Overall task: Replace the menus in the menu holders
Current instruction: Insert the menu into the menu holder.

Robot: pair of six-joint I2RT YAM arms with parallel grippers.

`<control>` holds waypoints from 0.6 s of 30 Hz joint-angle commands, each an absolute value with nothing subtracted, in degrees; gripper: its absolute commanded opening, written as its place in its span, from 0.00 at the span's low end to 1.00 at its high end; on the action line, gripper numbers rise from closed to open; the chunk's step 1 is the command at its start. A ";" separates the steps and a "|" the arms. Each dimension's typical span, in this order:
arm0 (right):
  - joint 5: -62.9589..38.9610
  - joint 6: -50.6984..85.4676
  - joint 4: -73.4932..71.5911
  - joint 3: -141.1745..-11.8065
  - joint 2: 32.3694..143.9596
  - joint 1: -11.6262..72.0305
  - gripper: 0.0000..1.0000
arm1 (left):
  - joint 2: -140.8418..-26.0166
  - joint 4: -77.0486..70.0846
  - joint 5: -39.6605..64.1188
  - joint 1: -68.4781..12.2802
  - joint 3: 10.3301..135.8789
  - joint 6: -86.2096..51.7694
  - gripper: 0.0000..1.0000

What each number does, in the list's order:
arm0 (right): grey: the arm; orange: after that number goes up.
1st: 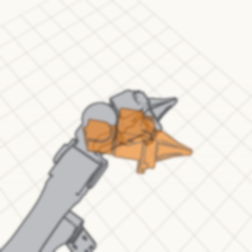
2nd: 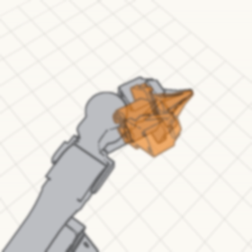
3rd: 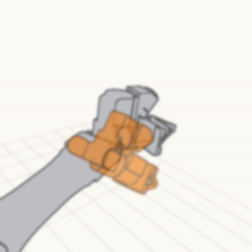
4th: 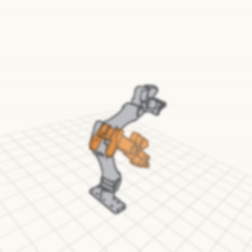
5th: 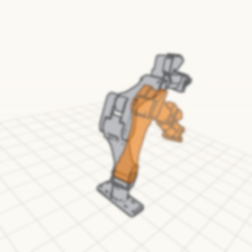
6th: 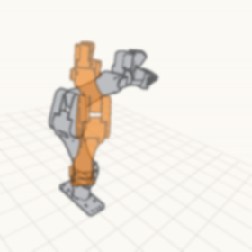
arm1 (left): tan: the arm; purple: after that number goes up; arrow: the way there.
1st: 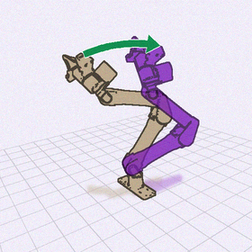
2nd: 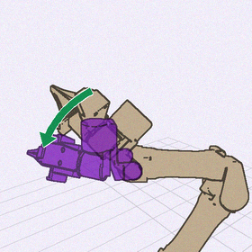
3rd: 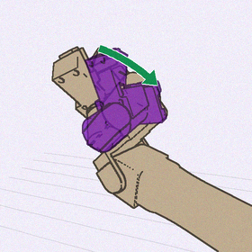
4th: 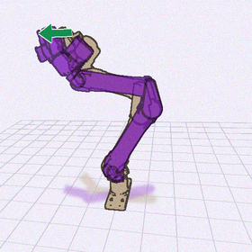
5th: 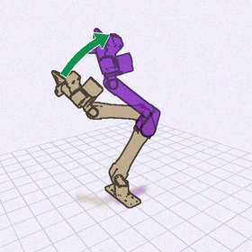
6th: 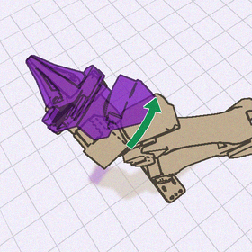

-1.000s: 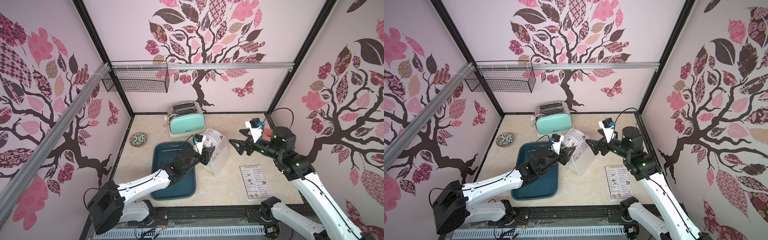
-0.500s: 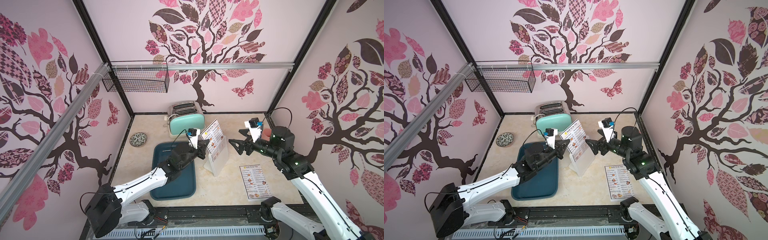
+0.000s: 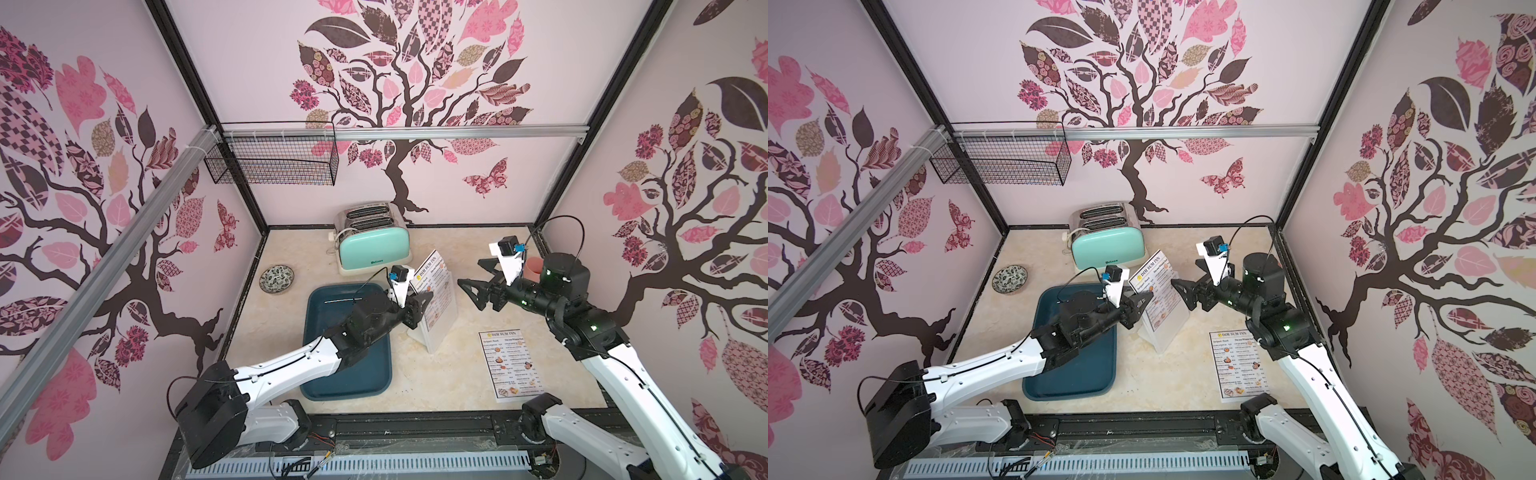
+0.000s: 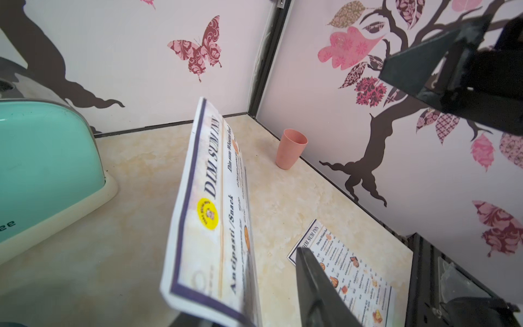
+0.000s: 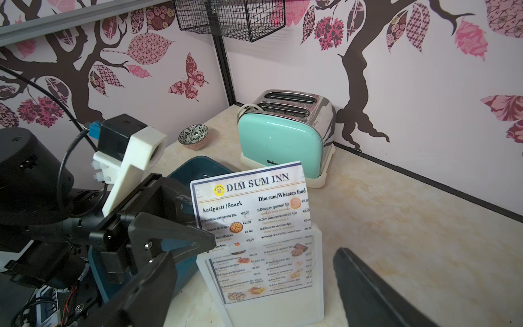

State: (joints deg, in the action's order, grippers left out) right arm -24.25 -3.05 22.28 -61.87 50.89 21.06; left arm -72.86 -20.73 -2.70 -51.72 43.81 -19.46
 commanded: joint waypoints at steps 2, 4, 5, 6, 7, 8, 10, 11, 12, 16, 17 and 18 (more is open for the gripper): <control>-24.43 -3.65 23.16 -63.81 50.19 21.15 0.93 | -71.81 -16.76 -5.17 -49.53 48.21 -21.26 0.46; -24.44 -3.47 22.95 -63.58 50.27 21.18 0.93 | -72.20 -15.40 -4.03 -48.72 49.95 -21.96 0.44; -24.45 -3.43 22.85 -63.61 50.27 21.15 0.93 | -72.37 -15.34 -3.79 -48.63 50.32 -22.06 0.43; -24.44 -3.34 22.68 -63.55 50.27 21.16 0.93 | -72.50 -15.17 -3.70 -48.52 50.51 -22.03 0.40; -24.44 -3.25 22.52 -63.44 50.19 21.18 0.93 | -72.51 -15.07 -3.59 -48.52 50.59 -21.97 0.37; -24.48 -3.17 22.50 -63.46 50.19 21.18 0.93 | -72.52 -15.07 -3.39 -48.57 50.48 -22.05 0.33; -24.43 -3.14 22.50 -63.46 50.10 21.13 0.93 | -72.98 -14.78 -2.67 -48.52 50.66 -21.97 0.24; -24.35 -3.16 22.59 -63.46 50.01 21.16 0.93 | -73.18 -14.68 -2.18 -48.52 50.66 -21.97 0.19; -24.27 -3.16 22.67 -63.31 49.93 21.12 0.93 | -73.42 -14.62 -1.36 -48.52 50.80 -21.78 0.14; -24.21 -3.09 22.76 -63.28 49.83 21.17 0.93 | -74.06 -14.77 0.44 -49.24 50.36 -21.50 0.01; -24.26 -3.08 22.83 -63.25 49.83 21.15 0.93 | -74.24 -14.72 0.81 -49.51 50.19 -21.21 0.01; -24.26 -3.08 22.77 -63.28 49.86 21.10 0.93 | -74.35 -14.56 1.15 -49.81 49.95 -21.11 0.00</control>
State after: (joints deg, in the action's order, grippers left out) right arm -24.25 -3.03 22.28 -61.87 50.54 21.06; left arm -73.54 -14.79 -0.84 -49.01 50.11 -22.00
